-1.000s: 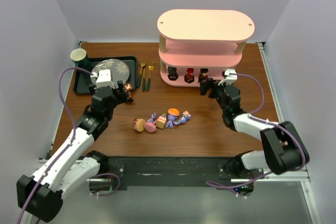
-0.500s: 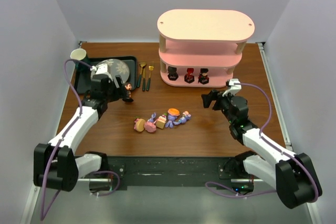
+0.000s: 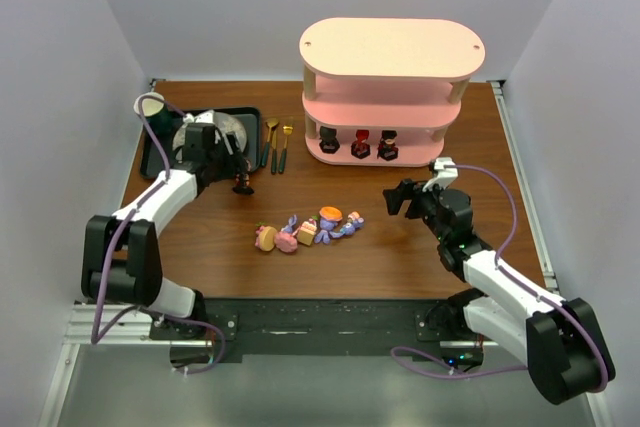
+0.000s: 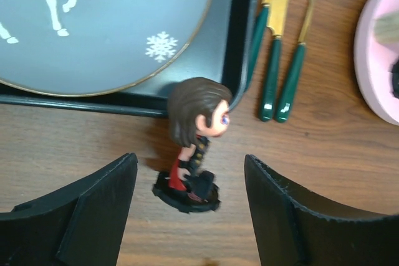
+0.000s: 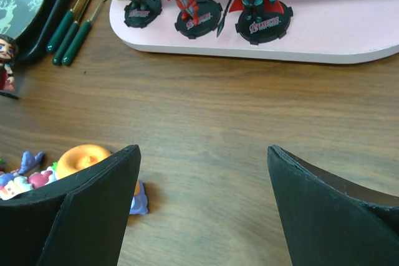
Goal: Place and organize the plastic toys onto the shelf
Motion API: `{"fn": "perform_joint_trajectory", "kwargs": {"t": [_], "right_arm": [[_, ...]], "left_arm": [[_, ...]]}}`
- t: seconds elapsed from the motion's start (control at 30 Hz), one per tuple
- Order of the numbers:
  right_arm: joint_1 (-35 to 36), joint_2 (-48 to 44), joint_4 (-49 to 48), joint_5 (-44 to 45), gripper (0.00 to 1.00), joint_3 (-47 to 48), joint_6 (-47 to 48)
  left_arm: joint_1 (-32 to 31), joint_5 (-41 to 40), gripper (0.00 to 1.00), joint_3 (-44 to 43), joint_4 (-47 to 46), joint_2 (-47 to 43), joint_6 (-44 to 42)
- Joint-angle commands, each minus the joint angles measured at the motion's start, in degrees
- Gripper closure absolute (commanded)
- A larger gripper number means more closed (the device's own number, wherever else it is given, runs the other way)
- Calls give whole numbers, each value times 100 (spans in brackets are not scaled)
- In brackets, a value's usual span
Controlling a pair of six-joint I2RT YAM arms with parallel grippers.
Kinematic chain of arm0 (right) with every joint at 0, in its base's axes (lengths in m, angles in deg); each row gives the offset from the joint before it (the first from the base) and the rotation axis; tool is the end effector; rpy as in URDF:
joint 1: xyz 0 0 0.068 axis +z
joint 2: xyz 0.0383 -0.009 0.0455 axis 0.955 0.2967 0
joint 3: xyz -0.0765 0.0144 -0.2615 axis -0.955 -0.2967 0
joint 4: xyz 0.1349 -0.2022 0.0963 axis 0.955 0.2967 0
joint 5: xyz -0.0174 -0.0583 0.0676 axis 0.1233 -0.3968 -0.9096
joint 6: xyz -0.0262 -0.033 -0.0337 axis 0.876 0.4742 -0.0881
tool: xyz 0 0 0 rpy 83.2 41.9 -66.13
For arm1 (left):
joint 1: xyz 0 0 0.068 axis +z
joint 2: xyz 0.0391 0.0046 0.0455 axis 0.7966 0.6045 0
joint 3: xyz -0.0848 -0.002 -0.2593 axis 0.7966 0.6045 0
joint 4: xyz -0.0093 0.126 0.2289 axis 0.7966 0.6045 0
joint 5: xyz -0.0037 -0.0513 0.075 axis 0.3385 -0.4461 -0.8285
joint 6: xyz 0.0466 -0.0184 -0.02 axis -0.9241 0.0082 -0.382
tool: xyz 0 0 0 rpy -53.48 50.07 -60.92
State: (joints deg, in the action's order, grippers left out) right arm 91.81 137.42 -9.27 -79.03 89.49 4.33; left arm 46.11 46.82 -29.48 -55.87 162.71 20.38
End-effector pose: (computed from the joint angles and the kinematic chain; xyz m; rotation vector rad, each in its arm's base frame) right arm 0.1924 0.0674 0.1954 -0.0088 1.8451 0.4947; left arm 0.3073 -0.0360 0.2211 -0.4352 2.3052 -0.2988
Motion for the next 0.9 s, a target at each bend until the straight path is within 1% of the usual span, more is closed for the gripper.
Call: {"fn": "perform_joint_trajectory", "kwargs": {"t": [0.0, 0.03, 0.17, 0.27, 0.33, 0.43, 0.47, 0.57, 0.7, 0.77, 0.8, 0.83, 0.87], "right_arm": [[-9, -95, -96, -74, 14, -63, -36], [-9, -86, -96, -83, 14, -72, -36], [-17, -60, -131, -65, 14, -98, -27], [-9, -25, -192, -92, 14, -142, -27], [-17, 11, -210, -153, 14, -142, -9], [-17, 46, -236, -180, 14, -151, -9], [-17, 46, -236, -180, 14, -133, -1], [-9, 81, -254, -171, 14, -142, 0], [-9, 107, -280, -224, 14, -142, 0], [-9, 125, -280, -311, 14, -125, 26], [-9, 125, -280, -355, 14, -116, 26], [-17, 125, -280, -390, 14, -90, 26], [-17, 142, -280, -434, 14, -72, 35]], "left_arm": [[142, 139, 27, -301, -8, 231, 99], [151, 261, 30, -283, -52, 276, 91], [151, 560, 33, -222, -105, 469, 99], [151, 614, 35, -248, -105, 610, 91], [151, 614, 39, -283, -123, 706, 82], [160, 631, 41, -336, -88, 803, 55], [160, 640, 44, -345, -87, 821, 47], [169, 667, 47, -336, -105, 839, 47], [178, 719, 53, -336, -114, 873, 47], [178, 790, 59, -336, -131, 891, 38], [178, 816, 60, -327, -140, 900, 38], [178, 877, 64, -318, -149, 891, 38], [178, 904, 65, -318, -166, 874, 20]]}}
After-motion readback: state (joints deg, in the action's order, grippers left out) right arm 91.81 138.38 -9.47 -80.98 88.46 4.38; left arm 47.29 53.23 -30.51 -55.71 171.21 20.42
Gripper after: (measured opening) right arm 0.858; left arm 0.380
